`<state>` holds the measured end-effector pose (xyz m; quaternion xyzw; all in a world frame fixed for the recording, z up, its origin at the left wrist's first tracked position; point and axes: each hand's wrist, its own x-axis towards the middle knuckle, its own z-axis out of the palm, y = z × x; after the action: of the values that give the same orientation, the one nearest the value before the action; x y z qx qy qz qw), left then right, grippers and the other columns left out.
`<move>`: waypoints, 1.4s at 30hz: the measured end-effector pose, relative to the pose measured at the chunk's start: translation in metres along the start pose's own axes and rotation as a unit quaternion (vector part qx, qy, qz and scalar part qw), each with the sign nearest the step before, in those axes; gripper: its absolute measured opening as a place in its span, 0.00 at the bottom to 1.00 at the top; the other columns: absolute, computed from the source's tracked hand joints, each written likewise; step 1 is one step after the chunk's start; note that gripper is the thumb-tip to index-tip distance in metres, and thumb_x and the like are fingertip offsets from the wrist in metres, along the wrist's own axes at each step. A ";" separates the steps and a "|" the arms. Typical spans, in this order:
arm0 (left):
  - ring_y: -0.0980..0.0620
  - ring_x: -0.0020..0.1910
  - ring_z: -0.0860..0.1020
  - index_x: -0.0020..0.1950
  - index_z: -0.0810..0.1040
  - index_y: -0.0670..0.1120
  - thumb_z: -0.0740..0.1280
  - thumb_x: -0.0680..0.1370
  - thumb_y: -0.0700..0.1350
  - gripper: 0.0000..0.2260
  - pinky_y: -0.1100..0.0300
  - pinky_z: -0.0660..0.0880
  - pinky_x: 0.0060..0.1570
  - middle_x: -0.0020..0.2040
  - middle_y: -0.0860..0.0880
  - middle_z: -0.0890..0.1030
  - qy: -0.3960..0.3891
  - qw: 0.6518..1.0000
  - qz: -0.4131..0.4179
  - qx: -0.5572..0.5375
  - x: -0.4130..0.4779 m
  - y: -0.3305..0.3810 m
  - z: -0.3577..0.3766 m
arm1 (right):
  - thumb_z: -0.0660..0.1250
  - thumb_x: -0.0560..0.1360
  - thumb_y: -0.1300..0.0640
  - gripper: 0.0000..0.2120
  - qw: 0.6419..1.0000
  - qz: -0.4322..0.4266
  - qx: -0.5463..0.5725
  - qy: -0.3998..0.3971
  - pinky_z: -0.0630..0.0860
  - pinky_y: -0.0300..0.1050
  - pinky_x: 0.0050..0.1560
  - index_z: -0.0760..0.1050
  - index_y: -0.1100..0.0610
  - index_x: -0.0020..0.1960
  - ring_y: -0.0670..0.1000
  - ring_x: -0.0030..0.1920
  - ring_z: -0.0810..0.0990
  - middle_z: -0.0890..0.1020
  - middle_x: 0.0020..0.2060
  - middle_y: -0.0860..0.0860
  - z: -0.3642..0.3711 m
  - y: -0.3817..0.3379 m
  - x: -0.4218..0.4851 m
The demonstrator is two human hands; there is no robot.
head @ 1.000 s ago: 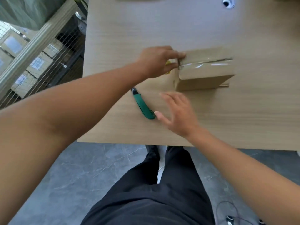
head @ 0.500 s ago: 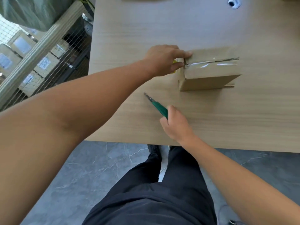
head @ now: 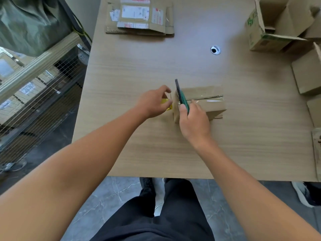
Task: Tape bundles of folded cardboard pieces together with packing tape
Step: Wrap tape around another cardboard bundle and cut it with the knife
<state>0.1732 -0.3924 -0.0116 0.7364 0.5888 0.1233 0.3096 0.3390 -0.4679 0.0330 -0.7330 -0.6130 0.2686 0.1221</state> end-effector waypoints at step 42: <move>0.47 0.53 0.81 0.56 0.73 0.51 0.70 0.66 0.72 0.30 0.50 0.77 0.45 0.63 0.56 0.80 0.002 0.978 0.150 0.145 0.008 -0.008 -0.037 | 0.79 0.72 0.60 0.15 0.958 -0.171 0.188 0.133 0.72 0.57 0.69 0.79 0.64 0.54 0.58 0.67 0.74 0.77 0.64 0.57 0.023 0.057 0.012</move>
<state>0.1490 -0.3727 0.0107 0.8534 0.4835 0.0827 0.1762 0.3752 -0.4723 -0.0177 -0.6104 -0.6454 0.2543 0.3823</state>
